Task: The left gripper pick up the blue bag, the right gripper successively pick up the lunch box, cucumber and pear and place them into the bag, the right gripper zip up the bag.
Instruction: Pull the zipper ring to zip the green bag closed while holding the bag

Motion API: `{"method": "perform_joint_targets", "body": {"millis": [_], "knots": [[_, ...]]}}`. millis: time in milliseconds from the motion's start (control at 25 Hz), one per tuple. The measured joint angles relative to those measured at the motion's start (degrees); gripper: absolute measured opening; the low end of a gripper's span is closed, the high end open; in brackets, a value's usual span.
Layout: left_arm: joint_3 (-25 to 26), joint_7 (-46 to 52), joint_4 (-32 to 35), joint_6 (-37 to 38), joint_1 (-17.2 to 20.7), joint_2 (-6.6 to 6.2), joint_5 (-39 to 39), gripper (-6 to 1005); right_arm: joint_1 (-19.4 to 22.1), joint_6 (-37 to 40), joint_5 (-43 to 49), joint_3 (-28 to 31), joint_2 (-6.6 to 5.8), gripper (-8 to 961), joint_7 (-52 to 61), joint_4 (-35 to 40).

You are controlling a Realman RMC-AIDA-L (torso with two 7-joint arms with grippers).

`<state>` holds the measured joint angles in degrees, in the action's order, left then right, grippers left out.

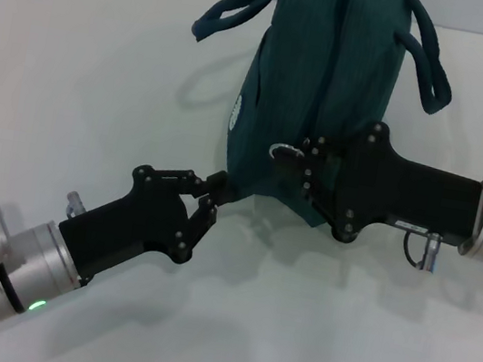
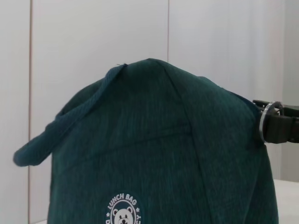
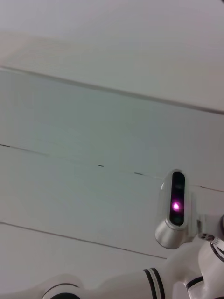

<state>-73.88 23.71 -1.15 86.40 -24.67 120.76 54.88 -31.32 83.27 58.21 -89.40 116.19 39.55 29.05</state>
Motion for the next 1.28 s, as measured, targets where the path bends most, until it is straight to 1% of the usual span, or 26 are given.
{"method": "perform_joint_targets", "body": {"millis": [80,440,840,1040,1120,1280], "knots": [[0.0,0.0,0.0,-0.2,-0.2,0.00,0.4,102,0.2,-0.1,-0.1,0.1,0.00,17,0.0,-0.1],[0.0,0.0,0.0,-1.1,-0.4,-0.02,0.2,68,1.7,-0.2,-5.3,0.6,-0.12,17,0.0,-0.6],[0.0,0.6,0.0,-2.4,-0.4,0.00,0.3,-1,1.7,-1.6,-5.9,0.5,-0.13,17,0.1,-0.8],[0.0,0.6,0.0,-0.9,-0.1,0.00,0.4,0,1.6,-1.8,-5.9,0.5,-0.11,18,0.0,-0.8],[0.0,0.6,0.0,-0.6,-0.1,-0.01,0.4,52,1.6,-1.9,-5.9,0.5,-0.09,18,0.0,-0.8],[0.0,3.7,0.0,2.3,0.5,-0.17,0.3,155,1.6,-1.9,-5.9,0.5,-0.06,19,0.0,-0.8]]}}
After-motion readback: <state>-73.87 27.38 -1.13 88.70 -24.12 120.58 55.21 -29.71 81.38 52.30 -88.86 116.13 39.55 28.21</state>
